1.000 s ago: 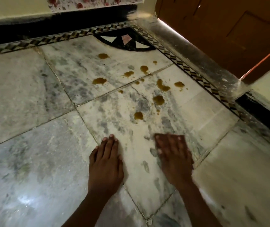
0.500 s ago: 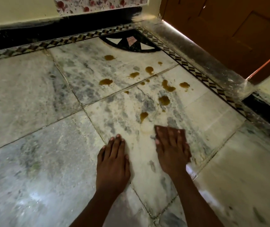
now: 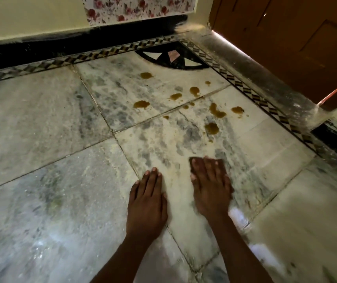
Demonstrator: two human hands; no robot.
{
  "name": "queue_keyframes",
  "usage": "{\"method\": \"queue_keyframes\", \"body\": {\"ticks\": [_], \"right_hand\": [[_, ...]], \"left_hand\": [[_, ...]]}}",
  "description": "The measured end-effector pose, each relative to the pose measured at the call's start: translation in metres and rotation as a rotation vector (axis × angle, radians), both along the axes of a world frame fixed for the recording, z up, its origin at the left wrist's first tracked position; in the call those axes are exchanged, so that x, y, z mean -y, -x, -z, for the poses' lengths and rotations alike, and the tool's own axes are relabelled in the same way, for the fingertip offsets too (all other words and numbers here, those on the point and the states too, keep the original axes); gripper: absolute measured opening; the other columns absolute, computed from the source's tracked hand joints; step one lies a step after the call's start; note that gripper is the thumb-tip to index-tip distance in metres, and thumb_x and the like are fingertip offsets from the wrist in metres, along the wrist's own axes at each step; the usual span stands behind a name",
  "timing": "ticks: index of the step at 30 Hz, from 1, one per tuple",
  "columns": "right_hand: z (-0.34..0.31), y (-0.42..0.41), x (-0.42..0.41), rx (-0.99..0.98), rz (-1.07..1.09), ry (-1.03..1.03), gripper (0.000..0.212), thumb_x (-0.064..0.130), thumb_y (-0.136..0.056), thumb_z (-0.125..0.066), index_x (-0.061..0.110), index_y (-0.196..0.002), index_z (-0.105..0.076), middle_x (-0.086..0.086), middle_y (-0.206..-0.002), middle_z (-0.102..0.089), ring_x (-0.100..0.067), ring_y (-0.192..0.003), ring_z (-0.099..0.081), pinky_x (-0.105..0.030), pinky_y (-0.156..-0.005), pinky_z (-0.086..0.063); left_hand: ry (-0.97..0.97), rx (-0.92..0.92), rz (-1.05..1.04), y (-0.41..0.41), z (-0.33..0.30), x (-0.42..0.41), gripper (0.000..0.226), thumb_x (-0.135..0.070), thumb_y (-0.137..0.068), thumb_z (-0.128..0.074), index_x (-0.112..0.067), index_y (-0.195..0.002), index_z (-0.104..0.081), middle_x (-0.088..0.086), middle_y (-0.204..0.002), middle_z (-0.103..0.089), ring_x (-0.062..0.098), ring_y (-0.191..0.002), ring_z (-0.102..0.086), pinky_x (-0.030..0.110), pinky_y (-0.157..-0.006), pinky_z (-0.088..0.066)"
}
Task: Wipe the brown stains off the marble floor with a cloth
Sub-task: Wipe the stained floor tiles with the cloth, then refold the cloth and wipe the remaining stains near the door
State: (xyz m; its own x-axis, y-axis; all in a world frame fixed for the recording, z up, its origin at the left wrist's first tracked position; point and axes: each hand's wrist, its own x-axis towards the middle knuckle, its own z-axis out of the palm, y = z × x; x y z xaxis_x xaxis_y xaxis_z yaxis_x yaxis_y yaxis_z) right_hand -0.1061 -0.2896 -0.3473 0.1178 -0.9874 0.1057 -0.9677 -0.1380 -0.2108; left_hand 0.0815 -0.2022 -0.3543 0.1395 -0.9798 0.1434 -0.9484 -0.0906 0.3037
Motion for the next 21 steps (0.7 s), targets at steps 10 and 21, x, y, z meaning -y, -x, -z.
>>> {"method": "queue_keyframes", "body": {"ticks": [10,21], "right_hand": [[-0.002,-0.048,0.031,0.056,-0.348,-0.02,0.051,0.045,-0.107,-0.032,0.045,-0.157,-0.044,0.005,-0.165,-0.046,-0.029,-0.157,-0.034,-0.057,-0.123,-0.029],[-0.039,0.027,-0.068,0.879,-0.04,-0.061,0.032,0.0,-0.102,-0.062,0.02,-0.117,-0.082,0.015,-0.12,-0.077,-0.005,-0.116,-0.072,-0.033,-0.103,-0.056]], "left_hand": [[-0.009,-0.053,0.018,-0.005,-0.002,-0.001,0.06,-0.041,-0.108,-0.034,-0.017,-0.162,-0.044,0.002,-0.174,-0.034,0.02,-0.162,-0.03,0.046,-0.127,-0.033],[-0.09,-0.413,0.012,-0.003,-0.027,0.0,0.069,-0.035,-0.093,-0.047,-0.014,-0.159,-0.046,0.005,-0.172,-0.038,0.027,-0.162,-0.031,0.054,-0.128,-0.025]]}}
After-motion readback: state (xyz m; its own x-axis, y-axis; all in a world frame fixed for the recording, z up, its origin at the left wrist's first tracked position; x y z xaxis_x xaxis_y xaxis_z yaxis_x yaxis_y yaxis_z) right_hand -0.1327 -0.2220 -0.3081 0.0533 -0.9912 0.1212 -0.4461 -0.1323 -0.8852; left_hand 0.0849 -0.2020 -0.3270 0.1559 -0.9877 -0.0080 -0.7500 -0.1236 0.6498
